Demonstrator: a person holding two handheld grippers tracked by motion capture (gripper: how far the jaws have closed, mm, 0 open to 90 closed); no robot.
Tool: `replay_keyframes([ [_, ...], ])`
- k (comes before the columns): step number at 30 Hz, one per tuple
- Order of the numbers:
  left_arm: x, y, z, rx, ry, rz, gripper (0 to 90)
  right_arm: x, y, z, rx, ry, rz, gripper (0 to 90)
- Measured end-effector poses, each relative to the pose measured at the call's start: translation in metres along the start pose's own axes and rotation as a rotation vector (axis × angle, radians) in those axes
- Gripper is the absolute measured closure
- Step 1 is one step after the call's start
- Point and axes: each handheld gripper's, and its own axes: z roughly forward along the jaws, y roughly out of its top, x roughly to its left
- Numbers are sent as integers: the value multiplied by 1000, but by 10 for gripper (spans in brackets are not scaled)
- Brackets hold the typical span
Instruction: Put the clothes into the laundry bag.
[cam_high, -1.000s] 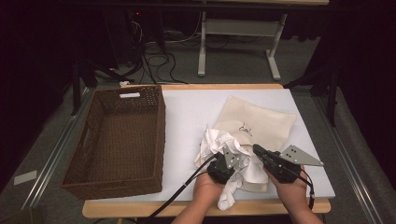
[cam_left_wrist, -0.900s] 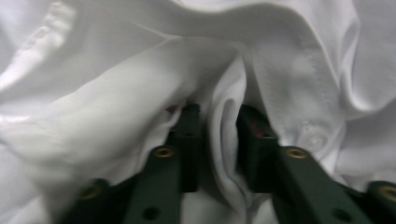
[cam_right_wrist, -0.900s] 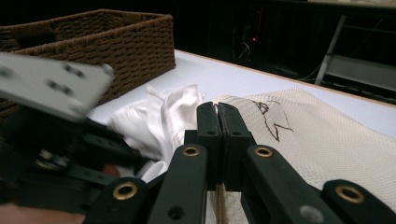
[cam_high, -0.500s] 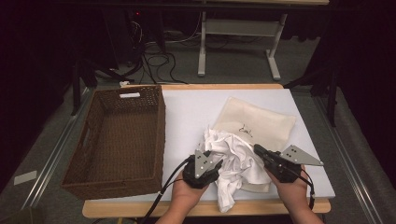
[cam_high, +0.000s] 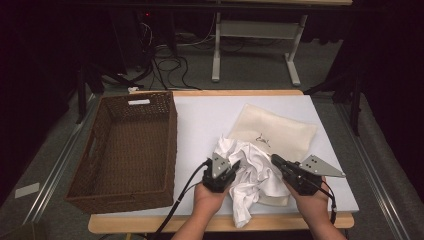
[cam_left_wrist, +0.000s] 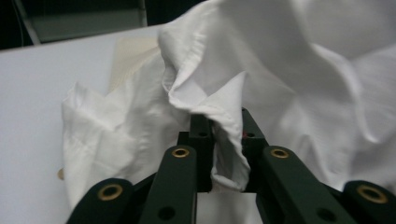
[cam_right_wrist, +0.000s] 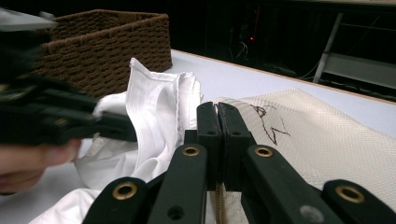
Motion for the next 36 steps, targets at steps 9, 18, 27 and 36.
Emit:
replay_keyframes([
  [9,-27,-1,25,118,-101,55,857,3,1,3,2,1,-2,896],
  [18,-24,7,56,197,-25,45,851,3,1,1,-9,25,14,896],
  [27,-22,10,68,205,75,-18,840,8,6,-7,-43,39,6,896],
  [36,-19,10,60,119,48,-13,693,4,5,-8,-49,37,20,896],
])
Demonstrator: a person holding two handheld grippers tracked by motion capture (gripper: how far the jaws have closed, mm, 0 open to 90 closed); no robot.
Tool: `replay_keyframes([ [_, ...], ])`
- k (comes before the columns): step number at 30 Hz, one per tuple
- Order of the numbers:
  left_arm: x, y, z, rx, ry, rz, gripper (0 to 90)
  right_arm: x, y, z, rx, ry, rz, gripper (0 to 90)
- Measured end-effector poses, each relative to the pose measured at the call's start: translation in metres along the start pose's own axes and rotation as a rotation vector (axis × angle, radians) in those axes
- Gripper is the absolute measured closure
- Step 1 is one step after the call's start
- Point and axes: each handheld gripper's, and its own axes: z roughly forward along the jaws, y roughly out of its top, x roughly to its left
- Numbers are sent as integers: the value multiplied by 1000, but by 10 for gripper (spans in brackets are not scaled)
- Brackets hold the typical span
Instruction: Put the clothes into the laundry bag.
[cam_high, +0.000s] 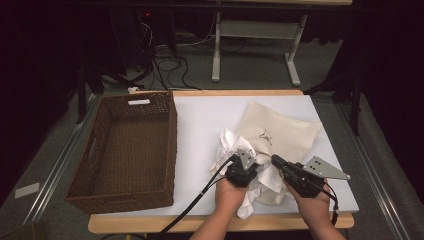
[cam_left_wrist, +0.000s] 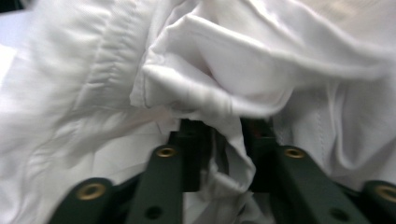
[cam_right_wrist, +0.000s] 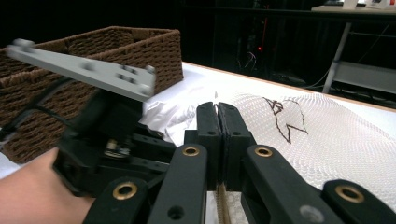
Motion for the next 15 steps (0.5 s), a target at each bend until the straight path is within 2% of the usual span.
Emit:
replay_keyframes([
  [1,1,-1,-8,-25,-14,3,612,-1,0,0,2,0,-5,896],
  [3,3,-1,-13,-36,-24,13,586,-2,0,0,2,-2,-6,896],
  [4,5,-3,-25,-56,-46,24,535,-2,-1,0,3,-4,-6,896],
  [5,5,-3,-25,-56,-46,24,523,-2,-1,0,3,-4,-6,896],
  [9,11,-6,-52,-80,-68,61,511,-1,-1,1,9,-7,-9,896],
  [10,16,-8,-66,-95,-43,82,504,-1,-1,1,10,-12,-9,896],
  [11,16,-8,-66,-95,-43,82,501,-1,-1,1,10,-12,-9,896],
  [13,26,-10,-77,-109,3,89,475,0,-1,1,11,-15,-3,896],
  [15,38,-12,-82,-113,51,68,449,0,-1,1,11,-16,-6,896],
])
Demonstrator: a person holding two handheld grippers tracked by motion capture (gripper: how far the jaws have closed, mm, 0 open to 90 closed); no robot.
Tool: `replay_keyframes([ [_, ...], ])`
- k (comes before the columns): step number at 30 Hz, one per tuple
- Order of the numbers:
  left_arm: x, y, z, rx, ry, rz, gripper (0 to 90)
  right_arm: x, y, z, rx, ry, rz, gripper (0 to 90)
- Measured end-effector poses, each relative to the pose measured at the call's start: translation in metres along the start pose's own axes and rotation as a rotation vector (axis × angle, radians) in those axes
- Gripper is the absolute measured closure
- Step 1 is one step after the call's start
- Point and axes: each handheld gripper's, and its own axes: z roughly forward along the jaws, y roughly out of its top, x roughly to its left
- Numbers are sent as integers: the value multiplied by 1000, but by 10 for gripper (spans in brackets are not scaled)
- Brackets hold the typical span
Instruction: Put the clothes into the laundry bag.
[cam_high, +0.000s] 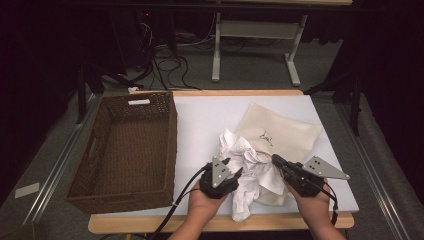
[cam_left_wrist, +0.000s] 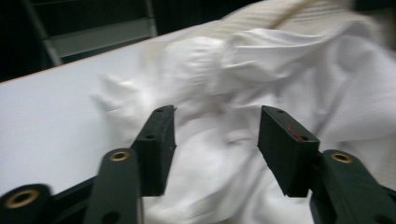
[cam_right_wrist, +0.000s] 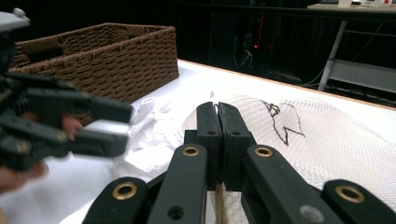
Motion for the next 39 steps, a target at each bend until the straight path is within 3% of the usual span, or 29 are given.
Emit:
replay_keyframes([
  [2,12,-3,2,5,48,-35,379,0,0,0,1,-1,1,896],
  [3,22,-5,11,31,60,-83,292,0,0,1,1,-3,-1,896],
  [4,27,-6,17,56,41,-110,274,1,0,1,2,-1,5,896],
  [7,32,-6,29,86,39,-125,249,1,-1,2,3,2,2,896],
  [8,34,-6,35,94,27,-135,325,1,-1,2,6,4,2,896],
  [9,35,-6,41,103,12,-151,325,1,-1,2,6,4,2,896],
  [10,36,-7,44,108,11,-159,624,0,-1,2,5,6,0,896],
  [11,33,-8,44,86,21,-187,736,0,-1,2,4,3,1,896],
  [13,28,-7,40,56,24,-184,842,0,-1,2,6,3,7,896],
  [15,15,-4,30,11,3,-133,858,-1,-1,2,6,-1,10,896],
  [18,-11,-1,20,-2,-102,-73,865,-1,-2,3,5,-3,5,896],
  [19,-29,-3,22,18,-170,-21,866,-2,-1,4,4,-3,6,896],
  [21,-37,-4,24,27,-189,-2,865,-1,-1,4,3,-3,6,896],
  [22,-48,-6,33,54,-225,28,865,-1,0,5,4,-5,7,896],
  [24,-51,-7,38,63,-230,34,865,-1,0,5,4,-2,5,896],
  [26,-53,-6,54,80,-247,12,862,0,0,6,5,0,2,896],
  [28,-54,-4,58,88,-246,1,856,0,-1,7,7,-1,3,896],
  [30,-55,-1,66,87,-229,9,851,0,-1,7,12,6,15,896],
  [33,-53,2,74,88,-205,-27,818,1,-1,7,10,8,13,896],
  [34,-53,3,76,87,-199,-56,755,1,-1,6,7,7,6,896],
  [36,-54,4,74,82,-201,-53,655,-1,0,5,5,4,11,895],
  [38,-55,4,59,59,-187,-6,564,-3,0,4,-1,-2,12,896],
  [39,-55,4,59,59,-187,-6,526,-4,0,3,0,-1,17,896],
])
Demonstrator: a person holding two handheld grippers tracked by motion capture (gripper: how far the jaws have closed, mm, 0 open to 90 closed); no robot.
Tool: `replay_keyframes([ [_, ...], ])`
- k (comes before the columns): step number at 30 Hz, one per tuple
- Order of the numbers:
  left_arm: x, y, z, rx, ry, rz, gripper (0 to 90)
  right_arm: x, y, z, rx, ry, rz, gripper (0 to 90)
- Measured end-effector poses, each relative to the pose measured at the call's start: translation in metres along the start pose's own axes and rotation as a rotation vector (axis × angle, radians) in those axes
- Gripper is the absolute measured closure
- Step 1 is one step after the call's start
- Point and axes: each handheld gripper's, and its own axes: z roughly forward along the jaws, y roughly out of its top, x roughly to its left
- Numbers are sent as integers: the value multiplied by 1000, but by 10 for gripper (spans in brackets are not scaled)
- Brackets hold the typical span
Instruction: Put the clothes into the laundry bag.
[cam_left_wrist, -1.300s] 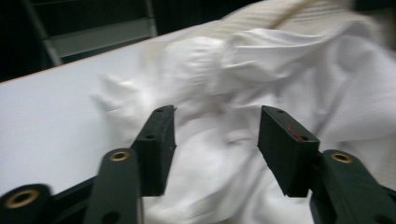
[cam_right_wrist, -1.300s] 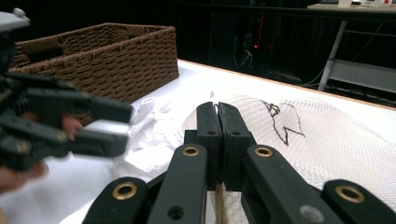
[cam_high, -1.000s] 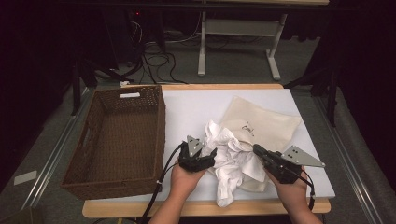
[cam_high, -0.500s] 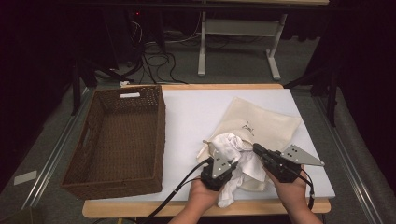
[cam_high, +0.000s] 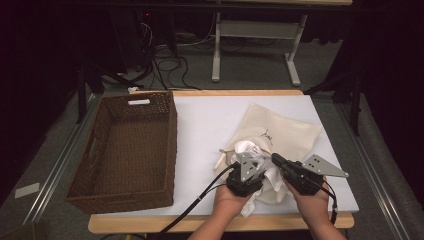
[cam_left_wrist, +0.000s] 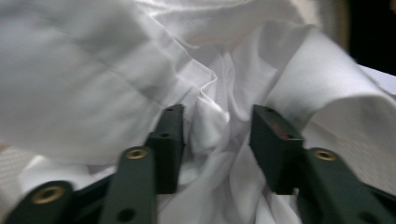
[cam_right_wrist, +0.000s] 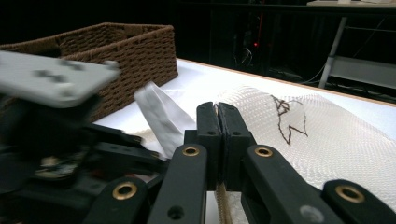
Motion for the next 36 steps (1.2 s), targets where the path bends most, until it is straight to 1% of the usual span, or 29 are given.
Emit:
replay_keyframes([
  [1,1,0,-7,-7,8,6,526,0,0,0,0,0,0,896],
  [2,2,0,-14,-17,12,1,496,0,0,0,0,-5,1,896],
  [3,4,-1,-21,-31,11,-12,487,-1,0,0,0,-9,0,896],
  [5,8,-4,-34,-48,16,-24,473,0,0,0,-1,-6,0,896],
  [6,12,-8,-43,-55,24,-16,459,1,1,0,-1,-5,-3,896],
  [7,12,-8,-43,-55,24,-16,445,1,1,0,-1,-5,-3,896],
  [8,16,-12,-51,-71,45,-17,428,1,1,0,-1,-4,-2,895],
  [9,16,-12,-51,-71,45,-17,413,1,1,0,-1,-4,-2,895],
  [11,24,-11,-57,-104,67,-55,394,1,1,-1,-1,-4,-1,895],
  [12,29,-9,-58,-127,76,-80,366,2,1,0,-1,-3,-2,896],
  [14,39,-2,-54,-144,102,-108,291,2,1,0,0,-6,-3,896],
  [17,56,8,-35,-131,84,-168,192,3,1,0,0,-3,-8,895],
  [18,64,13,-22,-114,57,-194,192,4,1,1,2,0,-11,896],
  [19,65,13,-17,-120,18,-202,272,4,1,2,4,2,-6,895],
  [20,64,12,-14,-130,2,-197,409,4,1,2,3,1,-10,896],
  [21,64,12,-14,-130,2,-197,529,4,1,2,3,1,-10,896],
  [22,60,11,-13,-136,17,-186,529,4,1,3,2,2,-15,896],
  [23,56,9,-13,-152,7,-186,656,3,1,3,2,4,-11,896],
  [24,51,8,-14,-152,11,-178,747,3,1,3,2,3,-11,896],
  [25,44,7,-15,-149,24,-157,866,2,1,3,3,4,-6,896],
  [26,30,4,-19,-155,16,-91,880,2,1,3,3,2,-6,896],
  [27,30,4,-19,-155,16,-91,882,2,1,4,2,3,-7,896],
  [28,24,3,-20,-153,8,-73,884,2,1,4,2,2,-3,896],
  [29,13,2,-18,-132,-21,-46,884,2,2,4,1,0,-7,896],
  [30,13,2,-18,-132,-21,-46,885,2,2,4,1,0,-7,896],
  [33,0,-1,-7,-66,-34,8,884,5,5,6,-3,4,-5,896],
  [34,-2,-2,-3,-49,-35,17,884,5,5,6,-3,4,-5,896],
  [35,-3,-2,1,-31,-30,19,883,6,5,6,-2,5,-3,896],
  [36,-3,-2,5,-21,-29,3,880,6,5,6,-5,11,-6,896],
])
